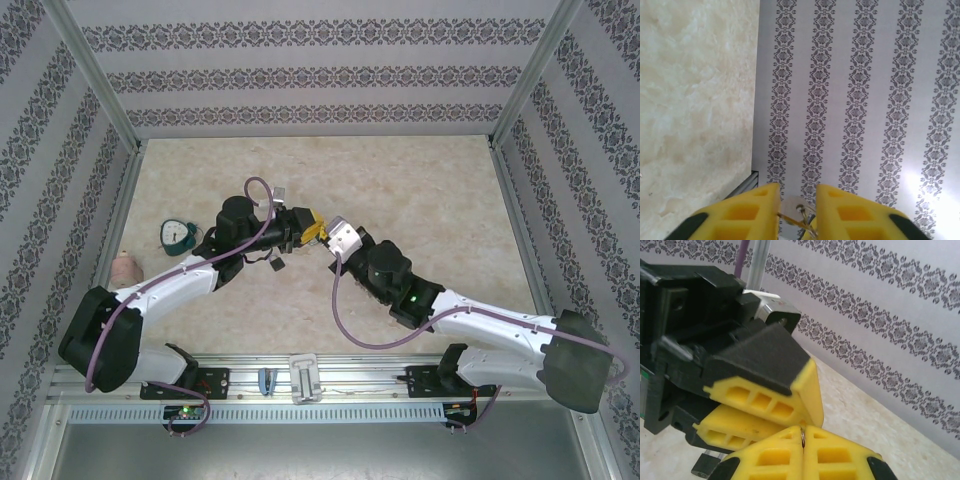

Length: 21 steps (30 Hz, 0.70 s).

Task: Unlock with the key

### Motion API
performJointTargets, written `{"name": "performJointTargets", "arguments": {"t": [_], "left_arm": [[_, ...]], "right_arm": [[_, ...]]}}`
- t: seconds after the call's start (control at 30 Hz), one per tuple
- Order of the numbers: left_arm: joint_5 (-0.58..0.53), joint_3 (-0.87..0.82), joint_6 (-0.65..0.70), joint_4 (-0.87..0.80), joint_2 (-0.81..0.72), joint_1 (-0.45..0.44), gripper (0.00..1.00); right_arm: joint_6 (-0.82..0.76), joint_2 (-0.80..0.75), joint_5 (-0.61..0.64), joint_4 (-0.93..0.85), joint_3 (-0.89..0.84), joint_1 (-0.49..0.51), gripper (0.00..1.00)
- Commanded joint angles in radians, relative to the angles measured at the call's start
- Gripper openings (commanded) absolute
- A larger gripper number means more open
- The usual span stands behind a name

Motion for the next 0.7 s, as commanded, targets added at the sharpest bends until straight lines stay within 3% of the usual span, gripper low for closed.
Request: {"name": "performJointTargets", "arguments": {"t": [0.0,0.23,0.37,0.5,0.57,0.67], "left_arm": [[0.018,0.0,-0.008,0.088,0.007,-0.01,0.17],[0.018,-0.016,-0.008,0.1,0.006,-0.002,0.0],[0.015,-0.022,0.009,0.091,0.002,0.009,0.0],[-0.004,-0.01,0.092,0.008,-0.022,0.027,0.0],[-0.034,0.018,0.192,-0.131,-0.044,0.033,0.0],[-0.162,0.103,0.406,-0.438,-0.086,0.033,0.0]], "right_arm": [[-0.044,0.007,0.025,0.028,-0.019,0.019,0.0],[-0.095,-0.003,0.051,0.015,-0.037,0.05,0.0],[-0.074,-0.012,0.06,0.007,-0.048,0.052,0.0],[0.017,-0.042,0.086,-0.044,-0.054,0.034,0.24],[0.079,-0.067,0.073,-0.079,-0.059,0.016,0.27],[0.232,-0.117,0.029,-0.123,-0.064,-0.015,0.4]]}}
